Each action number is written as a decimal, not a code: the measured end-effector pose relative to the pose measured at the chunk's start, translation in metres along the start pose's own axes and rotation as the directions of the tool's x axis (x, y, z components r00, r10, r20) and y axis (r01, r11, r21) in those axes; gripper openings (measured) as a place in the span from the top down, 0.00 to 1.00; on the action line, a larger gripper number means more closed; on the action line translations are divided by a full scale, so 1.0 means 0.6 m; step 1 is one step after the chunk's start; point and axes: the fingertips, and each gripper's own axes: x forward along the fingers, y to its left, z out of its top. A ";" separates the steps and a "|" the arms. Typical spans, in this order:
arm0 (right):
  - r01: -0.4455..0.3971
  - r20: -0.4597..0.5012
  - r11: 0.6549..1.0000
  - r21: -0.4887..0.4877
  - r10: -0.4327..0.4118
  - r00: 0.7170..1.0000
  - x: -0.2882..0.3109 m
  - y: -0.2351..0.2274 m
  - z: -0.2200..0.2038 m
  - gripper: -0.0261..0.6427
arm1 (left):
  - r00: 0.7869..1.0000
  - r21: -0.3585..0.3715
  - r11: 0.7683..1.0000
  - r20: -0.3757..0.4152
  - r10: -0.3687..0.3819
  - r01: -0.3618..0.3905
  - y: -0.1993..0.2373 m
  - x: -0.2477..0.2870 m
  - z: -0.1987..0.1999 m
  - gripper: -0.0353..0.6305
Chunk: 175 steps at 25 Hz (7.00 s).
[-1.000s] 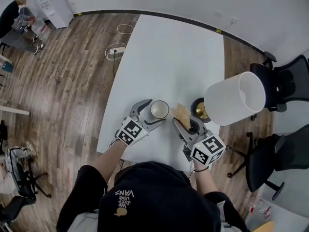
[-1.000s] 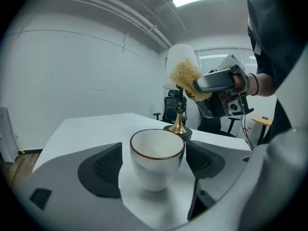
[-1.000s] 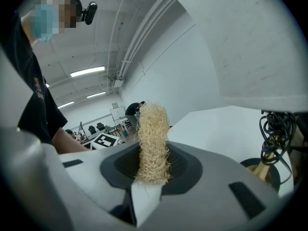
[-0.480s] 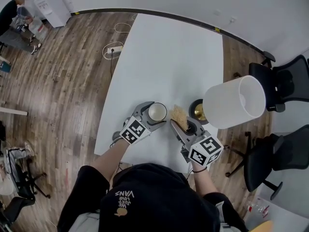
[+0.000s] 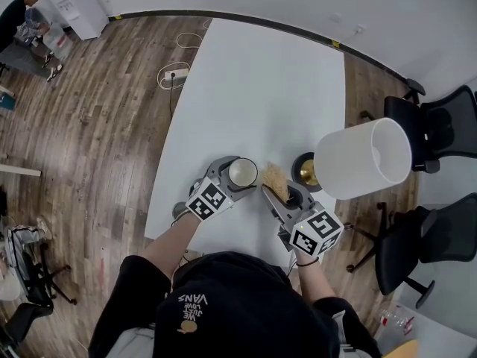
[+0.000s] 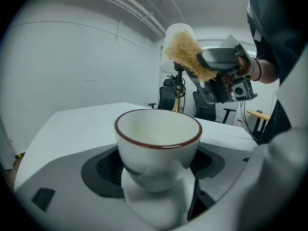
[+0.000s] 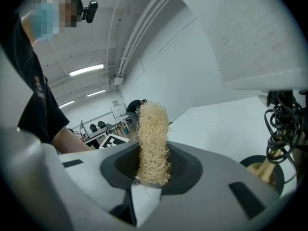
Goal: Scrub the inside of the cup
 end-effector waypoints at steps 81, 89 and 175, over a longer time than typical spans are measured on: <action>-0.335 -0.758 0.880 -0.336 -0.042 0.651 0.003 0.048 -0.061 0.82 | 0.953 0.588 0.807 -0.211 0.218 -0.054 -0.066 -0.087 0.070 0.35; -0.342 -0.801 0.890 -0.300 -0.041 0.597 -0.023 0.047 -0.095 0.82 | 0.954 0.565 0.823 -0.205 0.217 -0.066 -0.057 -0.086 0.075 0.35; 0.006 -0.101 0.997 -0.076 -0.014 0.995 -0.025 -0.008 -0.021 0.82 | 0.983 -0.094 0.979 0.020 0.184 -0.182 0.029 -0.056 0.034 0.35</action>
